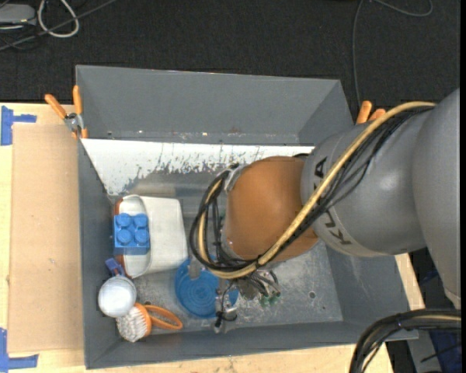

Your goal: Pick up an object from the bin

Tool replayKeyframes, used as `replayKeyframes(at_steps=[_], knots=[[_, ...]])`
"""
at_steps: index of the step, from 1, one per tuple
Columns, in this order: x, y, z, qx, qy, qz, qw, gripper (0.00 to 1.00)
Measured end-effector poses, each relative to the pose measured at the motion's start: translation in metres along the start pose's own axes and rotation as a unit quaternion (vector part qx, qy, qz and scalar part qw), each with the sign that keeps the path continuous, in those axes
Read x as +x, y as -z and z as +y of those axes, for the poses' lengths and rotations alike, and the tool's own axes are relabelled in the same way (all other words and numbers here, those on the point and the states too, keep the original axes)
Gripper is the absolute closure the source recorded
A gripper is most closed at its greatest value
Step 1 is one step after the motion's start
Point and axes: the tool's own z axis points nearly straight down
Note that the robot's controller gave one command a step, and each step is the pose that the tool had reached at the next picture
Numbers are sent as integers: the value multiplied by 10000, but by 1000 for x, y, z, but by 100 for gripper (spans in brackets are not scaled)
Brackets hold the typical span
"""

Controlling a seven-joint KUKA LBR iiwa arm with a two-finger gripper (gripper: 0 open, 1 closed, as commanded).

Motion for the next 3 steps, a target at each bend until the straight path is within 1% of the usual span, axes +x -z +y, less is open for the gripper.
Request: replayKeyframes(at_steps=[1,2,3], knots=[[-1,-29,6,0,1105,-2,9939,0],[-1,-70,41,6,239,16,9997,100],[-1,-70,41,1,241,17,9997,100]])
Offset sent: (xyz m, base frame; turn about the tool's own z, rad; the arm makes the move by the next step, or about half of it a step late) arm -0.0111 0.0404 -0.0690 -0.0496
